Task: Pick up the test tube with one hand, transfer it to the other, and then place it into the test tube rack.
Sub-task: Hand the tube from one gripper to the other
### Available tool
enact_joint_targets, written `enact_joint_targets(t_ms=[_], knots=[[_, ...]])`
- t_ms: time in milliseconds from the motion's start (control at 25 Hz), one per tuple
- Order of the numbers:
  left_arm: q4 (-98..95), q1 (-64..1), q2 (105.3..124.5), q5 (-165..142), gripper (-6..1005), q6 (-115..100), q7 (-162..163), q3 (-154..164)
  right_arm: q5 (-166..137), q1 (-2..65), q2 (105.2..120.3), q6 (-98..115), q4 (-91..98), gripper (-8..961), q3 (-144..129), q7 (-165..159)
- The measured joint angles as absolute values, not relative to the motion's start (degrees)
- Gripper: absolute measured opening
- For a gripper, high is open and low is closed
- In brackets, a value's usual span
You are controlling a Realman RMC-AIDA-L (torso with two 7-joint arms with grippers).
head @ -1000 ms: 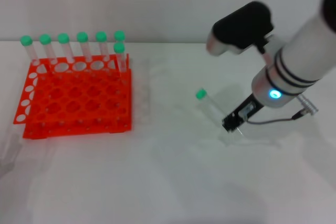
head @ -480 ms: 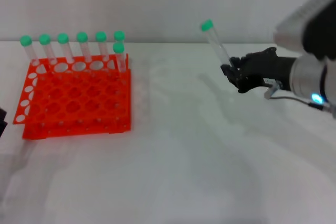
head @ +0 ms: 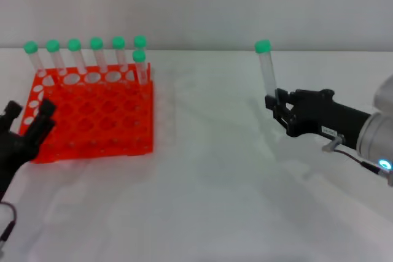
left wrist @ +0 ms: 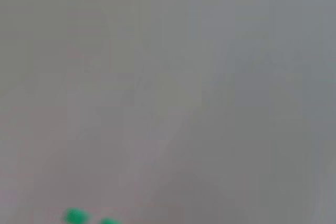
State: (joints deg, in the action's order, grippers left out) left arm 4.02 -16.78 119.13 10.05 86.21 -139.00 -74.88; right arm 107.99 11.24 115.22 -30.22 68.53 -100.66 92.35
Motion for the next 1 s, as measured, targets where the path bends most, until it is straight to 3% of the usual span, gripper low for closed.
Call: enact_joint_targets(t_ms=[520,1000], knots=[[9.58,-20.9,119.29,-1.95,864,85.79,-144.74,-74.65,151.49,15.04,115.65,-65.72,31.05,187,-101.0,147.03],[22.5,-22.74,119.8,-6.16,863,77.33,-153.21,-56.33,154.7,14.92,115.67,-68.06,27.7,193,-105.14,149.78]])
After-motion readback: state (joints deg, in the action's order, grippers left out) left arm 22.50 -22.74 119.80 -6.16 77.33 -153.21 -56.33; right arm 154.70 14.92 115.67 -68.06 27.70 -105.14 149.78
